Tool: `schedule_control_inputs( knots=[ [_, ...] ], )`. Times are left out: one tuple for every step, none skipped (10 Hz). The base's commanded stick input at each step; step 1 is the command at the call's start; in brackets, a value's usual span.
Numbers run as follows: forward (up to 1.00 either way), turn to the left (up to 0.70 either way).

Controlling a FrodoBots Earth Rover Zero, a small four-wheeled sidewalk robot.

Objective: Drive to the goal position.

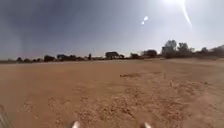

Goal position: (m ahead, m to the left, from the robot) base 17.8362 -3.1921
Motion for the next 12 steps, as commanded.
schedule_control_inputs(
  knots=[
    [0.70,0.00],
    [0.70,0.00],
    [0.70,0.00],
    [0.70,0.00],
    [0.70,0.00],
    [0.70,0.00],
    [0.70,0.00],
    [0.70,0.00],
    [0.70,0.00],
    [0.70,0.00],
    [0.70,0.00],
    [0.70,0.00]
  ],
)
